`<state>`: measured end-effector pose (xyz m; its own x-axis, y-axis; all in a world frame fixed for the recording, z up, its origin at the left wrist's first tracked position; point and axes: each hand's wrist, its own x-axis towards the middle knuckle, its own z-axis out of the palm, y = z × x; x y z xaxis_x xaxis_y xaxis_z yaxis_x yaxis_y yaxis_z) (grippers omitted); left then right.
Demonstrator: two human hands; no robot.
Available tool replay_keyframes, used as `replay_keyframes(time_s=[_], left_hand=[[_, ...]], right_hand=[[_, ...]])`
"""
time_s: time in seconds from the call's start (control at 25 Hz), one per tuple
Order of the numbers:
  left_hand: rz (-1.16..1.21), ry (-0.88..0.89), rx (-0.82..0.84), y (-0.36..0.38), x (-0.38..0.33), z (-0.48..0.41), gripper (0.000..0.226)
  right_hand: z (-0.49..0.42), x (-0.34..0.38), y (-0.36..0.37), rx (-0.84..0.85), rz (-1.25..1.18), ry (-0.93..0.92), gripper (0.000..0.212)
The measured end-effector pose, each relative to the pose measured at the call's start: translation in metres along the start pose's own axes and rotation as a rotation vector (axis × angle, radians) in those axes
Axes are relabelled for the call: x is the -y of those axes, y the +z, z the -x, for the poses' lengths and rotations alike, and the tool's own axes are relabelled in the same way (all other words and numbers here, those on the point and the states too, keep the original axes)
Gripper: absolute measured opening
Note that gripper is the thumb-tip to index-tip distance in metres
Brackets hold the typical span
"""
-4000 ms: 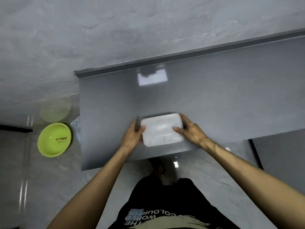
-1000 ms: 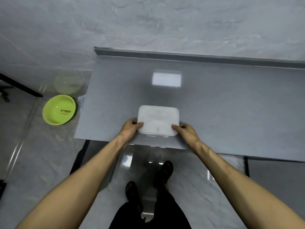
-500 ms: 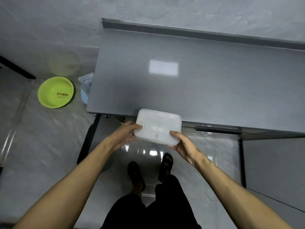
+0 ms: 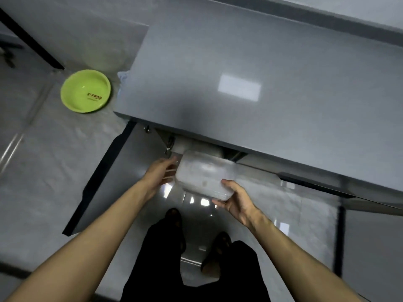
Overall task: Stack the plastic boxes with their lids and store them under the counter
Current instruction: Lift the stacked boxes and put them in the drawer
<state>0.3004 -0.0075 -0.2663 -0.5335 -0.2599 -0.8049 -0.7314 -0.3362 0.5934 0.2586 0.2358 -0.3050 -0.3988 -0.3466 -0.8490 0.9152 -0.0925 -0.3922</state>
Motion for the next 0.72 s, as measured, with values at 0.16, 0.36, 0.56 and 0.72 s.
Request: replay_keyframes(time_s=[0.16,0.36,0.56,0.72], left_hand=[[0.077,0.026,-0.102,-0.002,0.026,-0.075,0.018],[0.149,0.113,-0.059,0.0,0.067,-0.212,0.02],[0.122,0.192,0.017,0.004,0.113,-0.315,0.011],[0.125,0.267,-0.041,0.003,0.111,-0.345,0.013]], right_hand=[[-0.093,-0.016,-0.028,0.015,0.061,-0.067,0.049],[-0.262,-0.019,-0.053,0.043,0.168,-0.195,0.019],[-0.41,-0.015,-0.055,0.034,0.247,-0.239,0.036],[-0.478,-0.005,-0.05,0.034,0.269,-0.28,0.031]])
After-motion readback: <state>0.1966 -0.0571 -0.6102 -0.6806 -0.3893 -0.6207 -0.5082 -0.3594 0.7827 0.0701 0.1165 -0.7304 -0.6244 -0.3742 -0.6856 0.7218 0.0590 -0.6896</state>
